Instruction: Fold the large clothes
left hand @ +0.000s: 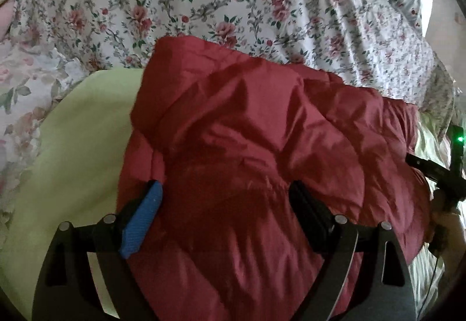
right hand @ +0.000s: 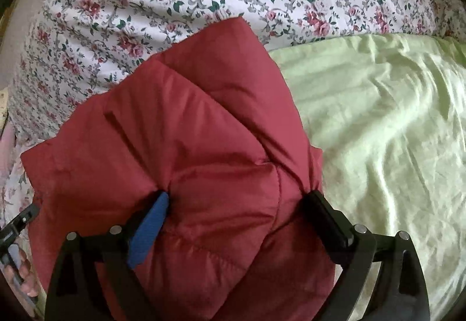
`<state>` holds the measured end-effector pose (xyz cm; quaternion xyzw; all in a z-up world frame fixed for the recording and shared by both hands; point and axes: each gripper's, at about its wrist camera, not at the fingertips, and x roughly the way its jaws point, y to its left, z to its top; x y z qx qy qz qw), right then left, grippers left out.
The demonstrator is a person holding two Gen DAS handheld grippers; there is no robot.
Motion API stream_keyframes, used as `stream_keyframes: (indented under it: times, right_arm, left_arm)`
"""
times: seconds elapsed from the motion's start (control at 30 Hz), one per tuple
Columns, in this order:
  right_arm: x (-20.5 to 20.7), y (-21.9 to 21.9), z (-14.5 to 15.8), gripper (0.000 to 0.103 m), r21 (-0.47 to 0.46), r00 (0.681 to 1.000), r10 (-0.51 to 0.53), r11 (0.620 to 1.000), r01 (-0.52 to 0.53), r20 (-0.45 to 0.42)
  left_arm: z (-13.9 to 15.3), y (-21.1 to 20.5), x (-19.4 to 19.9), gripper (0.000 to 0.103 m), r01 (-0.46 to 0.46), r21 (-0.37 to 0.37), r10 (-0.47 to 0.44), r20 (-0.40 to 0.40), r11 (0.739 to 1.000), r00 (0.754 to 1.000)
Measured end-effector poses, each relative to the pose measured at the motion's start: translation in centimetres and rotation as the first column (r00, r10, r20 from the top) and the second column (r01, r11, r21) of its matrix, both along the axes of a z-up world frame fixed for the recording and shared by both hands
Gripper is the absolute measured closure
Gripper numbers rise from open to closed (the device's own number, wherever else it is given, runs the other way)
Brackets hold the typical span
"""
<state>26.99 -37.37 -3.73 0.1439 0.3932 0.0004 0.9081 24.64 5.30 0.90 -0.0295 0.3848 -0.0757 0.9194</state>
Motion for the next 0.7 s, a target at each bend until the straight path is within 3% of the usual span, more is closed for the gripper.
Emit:
stream_keyframes:
  times: [0.23, 0.4, 0.57, 0.7]
  right_arm:
    - [-2.1, -0.3, 1.6, 0.01, -0.009, 1.0, 0.002, 1.0, -0.002, 0.031]
    - [-3.4, -1.1, 2.1, 0.009, 0.028, 0.999, 0.005, 1.0, -0.006, 0.039]
    - [-4.6, -2.8, 1.8, 0.009, 0.092, 1.0, -0.016, 0.996, 0.014, 0.024]
    - [-4.9, -4.3, 0.8, 0.009, 0.159, 0.999, -0.034, 0.987, 0.036, -0.016]
  left_arm:
    - [0.4, 2.7, -1.0, 0.013, -0.063, -0.028, 0.064, 0.026, 0.998, 0.998]
    - [-0.5, 5.1, -0.9, 0.013, -0.099, -0.068, 0.099, -0.007, 0.993, 0.995]
    - [-2.1, 7.4, -0.3, 0.013, -0.106, -0.216, 0.094, -0.068, 0.971, 0.993]
    - [-4.0, 8.8, 0.7, 0.013, -0.091, -0.383, 0.041, -0.137, 0.919, 0.99]
